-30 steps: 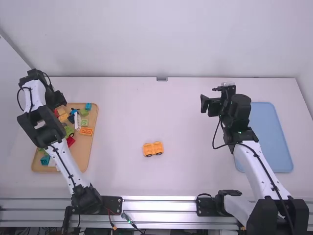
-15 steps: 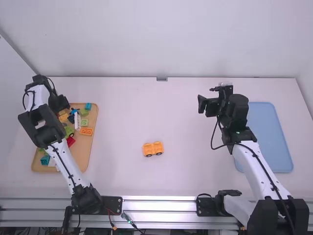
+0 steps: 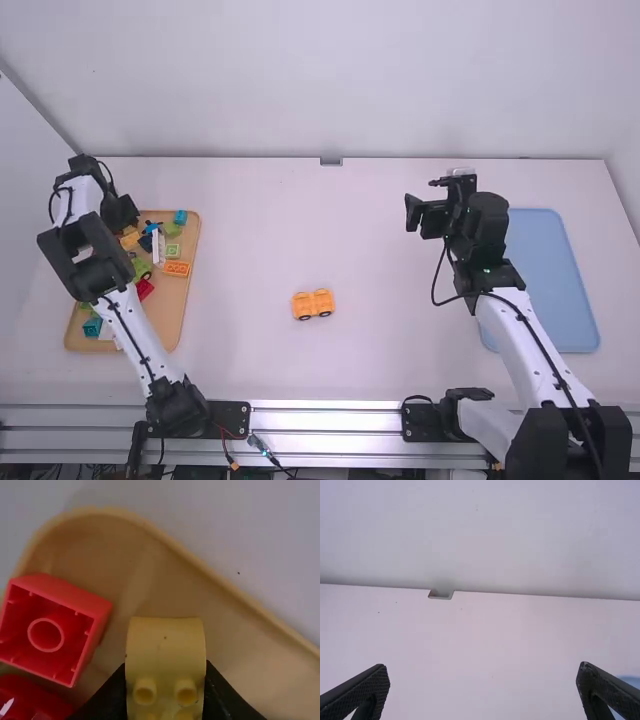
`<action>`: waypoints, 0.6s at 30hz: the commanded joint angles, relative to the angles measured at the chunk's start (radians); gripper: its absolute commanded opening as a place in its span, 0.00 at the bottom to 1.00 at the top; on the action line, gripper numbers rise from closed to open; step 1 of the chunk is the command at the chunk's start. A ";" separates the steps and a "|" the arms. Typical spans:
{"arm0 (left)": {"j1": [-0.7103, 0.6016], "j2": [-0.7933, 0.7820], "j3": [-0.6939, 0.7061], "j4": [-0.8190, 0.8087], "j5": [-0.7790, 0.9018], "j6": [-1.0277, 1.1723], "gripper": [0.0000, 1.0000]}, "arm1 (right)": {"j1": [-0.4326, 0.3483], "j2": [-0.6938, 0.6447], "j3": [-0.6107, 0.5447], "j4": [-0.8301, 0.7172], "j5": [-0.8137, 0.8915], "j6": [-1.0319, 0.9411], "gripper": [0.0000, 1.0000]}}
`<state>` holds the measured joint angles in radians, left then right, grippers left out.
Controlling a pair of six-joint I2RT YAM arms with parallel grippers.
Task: Assemble lego blocks to make yellow taxi
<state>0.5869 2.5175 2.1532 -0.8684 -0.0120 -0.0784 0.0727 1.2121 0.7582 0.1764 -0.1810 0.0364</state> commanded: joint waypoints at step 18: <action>-0.049 -0.145 0.145 -0.197 -0.006 0.023 0.02 | 0.001 0.003 0.040 -0.005 -0.006 0.002 0.99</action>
<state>0.5751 2.4603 2.2795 -1.0618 -0.0128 -0.0563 0.0727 1.2121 0.7582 0.1719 -0.1814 0.0368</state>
